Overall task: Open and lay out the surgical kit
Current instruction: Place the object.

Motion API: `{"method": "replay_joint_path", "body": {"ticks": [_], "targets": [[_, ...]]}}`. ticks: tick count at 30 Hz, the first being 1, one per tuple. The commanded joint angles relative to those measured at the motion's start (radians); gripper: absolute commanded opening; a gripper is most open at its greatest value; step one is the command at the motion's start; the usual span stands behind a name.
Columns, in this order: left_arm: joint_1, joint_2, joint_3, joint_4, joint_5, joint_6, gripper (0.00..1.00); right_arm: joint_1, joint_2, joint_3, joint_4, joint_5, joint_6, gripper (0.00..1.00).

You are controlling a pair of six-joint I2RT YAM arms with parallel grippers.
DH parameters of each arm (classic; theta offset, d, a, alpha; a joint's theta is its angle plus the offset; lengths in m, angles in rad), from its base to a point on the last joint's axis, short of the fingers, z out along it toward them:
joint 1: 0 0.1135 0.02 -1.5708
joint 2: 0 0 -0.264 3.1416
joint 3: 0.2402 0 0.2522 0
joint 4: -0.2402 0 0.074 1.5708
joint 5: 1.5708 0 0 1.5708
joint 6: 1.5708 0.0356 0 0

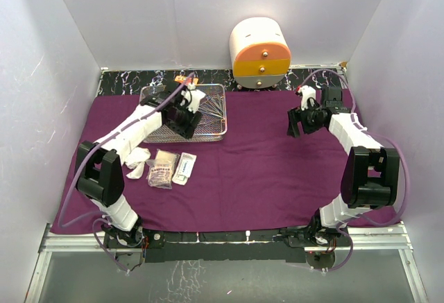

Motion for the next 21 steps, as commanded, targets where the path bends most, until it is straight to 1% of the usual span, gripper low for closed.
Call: {"method": "replay_joint_path", "body": {"ticks": [1, 5, 8, 10, 14, 17, 19, 21], "targets": [[0.078, -0.027, 0.092, 0.017, -0.016, -0.013, 0.57, 0.052, -0.01, 0.134, 0.016, 0.123, 0.018, 0.73], [0.157, 0.018, 0.164, 0.062, 0.011, -0.055, 0.67, 0.079, 0.022, 0.244, -0.028, 0.191, 0.034, 0.73], [0.19, 0.082, 0.239, 0.058, 0.052, -0.082, 0.72, 0.083, 0.035, 0.305, -0.024, 0.172, 0.091, 0.73], [0.199, 0.138, 0.282, 0.05, 0.08, -0.101, 0.79, 0.086, 0.041, 0.311, -0.009, 0.143, 0.104, 0.73], [0.203, 0.213, 0.33, 0.06, 0.145, -0.089, 0.8, 0.087, 0.047, 0.268, 0.022, 0.083, 0.113, 0.73], [0.203, 0.256, 0.355, 0.063, 0.241, -0.003, 0.79, 0.086, 0.039, 0.232, 0.03, 0.036, 0.114, 0.73], [0.202, 0.288, 0.385, 0.04, 0.322, 0.057, 0.77, 0.086, 0.024, 0.203, 0.043, 0.01, 0.116, 0.73], [0.201, 0.321, 0.41, 0.011, 0.35, 0.118, 0.74, 0.086, 0.015, 0.177, 0.049, -0.009, 0.114, 0.73]]}}
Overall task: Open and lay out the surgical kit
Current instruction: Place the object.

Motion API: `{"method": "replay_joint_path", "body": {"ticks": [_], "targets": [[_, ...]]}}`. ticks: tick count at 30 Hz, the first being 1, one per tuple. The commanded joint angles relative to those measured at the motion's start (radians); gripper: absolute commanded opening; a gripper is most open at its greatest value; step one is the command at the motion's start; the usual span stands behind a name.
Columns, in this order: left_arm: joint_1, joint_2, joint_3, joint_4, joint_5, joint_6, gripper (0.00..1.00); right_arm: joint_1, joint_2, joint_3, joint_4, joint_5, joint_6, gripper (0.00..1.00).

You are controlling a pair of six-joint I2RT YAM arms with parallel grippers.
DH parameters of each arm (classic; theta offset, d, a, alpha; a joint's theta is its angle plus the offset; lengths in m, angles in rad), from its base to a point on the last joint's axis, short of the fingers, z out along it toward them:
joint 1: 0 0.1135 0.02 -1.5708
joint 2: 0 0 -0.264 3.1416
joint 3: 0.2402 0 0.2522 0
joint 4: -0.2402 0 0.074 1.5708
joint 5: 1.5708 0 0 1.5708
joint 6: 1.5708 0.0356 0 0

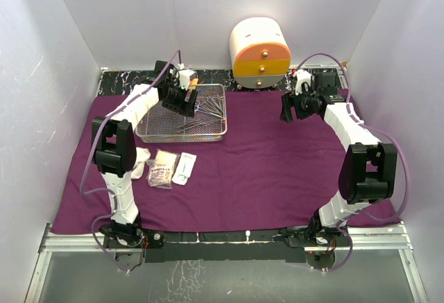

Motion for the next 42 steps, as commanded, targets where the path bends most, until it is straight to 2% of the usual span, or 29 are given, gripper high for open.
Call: {"method": "replay_joint_path", "body": {"ticks": [1, 10, 17, 20, 30, 42], "targets": [[-0.009, 0.029, 0.09, -0.064, 0.152, 0.153, 0.73, 0.002, -0.033, -0.042, 0.058, -0.076, 0.012, 0.73], [-0.044, 0.118, 0.132, -0.15, 0.028, 0.348, 0.59, 0.002, -0.015, -0.059, 0.054, -0.122, 0.003, 0.72], [-0.051, 0.158, 0.117, -0.216, -0.01, 0.458, 0.56, 0.001, -0.004, -0.057, 0.041, -0.123, -0.009, 0.71], [-0.055, 0.163, 0.09, -0.195, -0.032, 0.469, 0.54, 0.002, 0.002, -0.058, 0.041, -0.118, -0.011, 0.71], [-0.065, 0.171, 0.031, -0.147, -0.064, 0.493, 0.38, 0.002, 0.028, -0.052, 0.027, -0.116, -0.016, 0.71], [-0.065, 0.163, 0.046, -0.17, -0.113, 0.551, 0.13, 0.002, 0.031, -0.05, 0.021, -0.119, -0.018, 0.71]]}}
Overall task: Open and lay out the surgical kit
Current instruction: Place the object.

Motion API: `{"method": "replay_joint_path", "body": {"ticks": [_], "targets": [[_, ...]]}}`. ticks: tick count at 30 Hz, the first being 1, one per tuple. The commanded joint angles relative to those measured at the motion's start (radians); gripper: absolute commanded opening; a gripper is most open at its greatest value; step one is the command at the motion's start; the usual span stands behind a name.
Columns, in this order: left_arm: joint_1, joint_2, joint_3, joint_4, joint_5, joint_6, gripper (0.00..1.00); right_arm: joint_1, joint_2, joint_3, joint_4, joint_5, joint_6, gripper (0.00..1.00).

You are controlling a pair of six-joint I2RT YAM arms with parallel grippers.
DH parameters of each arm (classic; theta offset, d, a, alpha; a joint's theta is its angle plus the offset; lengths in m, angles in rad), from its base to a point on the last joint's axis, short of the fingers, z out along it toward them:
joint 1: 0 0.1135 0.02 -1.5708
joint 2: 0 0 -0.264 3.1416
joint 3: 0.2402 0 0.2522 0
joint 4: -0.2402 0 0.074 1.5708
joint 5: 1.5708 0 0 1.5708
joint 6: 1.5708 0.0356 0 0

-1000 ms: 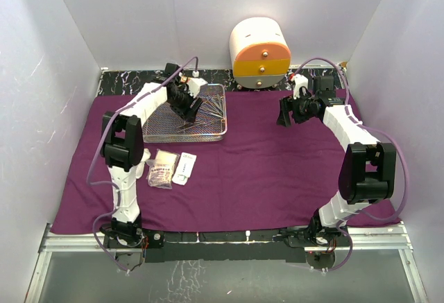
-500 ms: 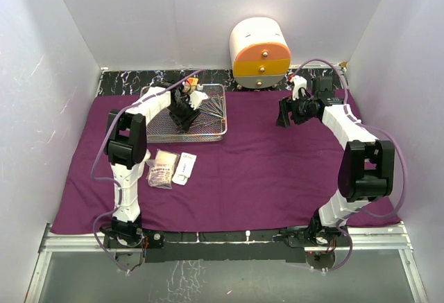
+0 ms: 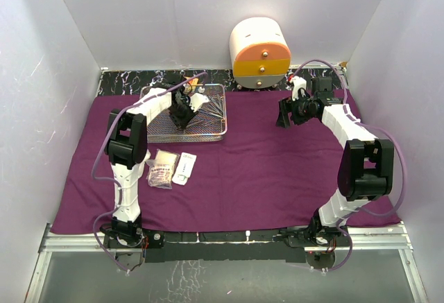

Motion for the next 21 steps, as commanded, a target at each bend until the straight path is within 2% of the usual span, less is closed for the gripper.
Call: {"method": "replay_joint_path", "body": {"ticks": [1, 12, 21], "targets": [[-0.005, -0.02, 0.012, -0.035, -0.024, 0.05, 0.12, 0.002, 0.003, 0.011, 0.018, -0.013, -0.014, 0.71], [-0.005, -0.102, 0.037, -0.054, -0.074, 0.169, 0.0, 0.002, 0.018, 0.015, 0.012, -0.015, -0.016, 0.71], [-0.005, -0.202, -0.002, -0.013, -0.077, 0.305, 0.0, 0.001, 0.018, 0.015, 0.01, -0.021, -0.016, 0.71]]}}
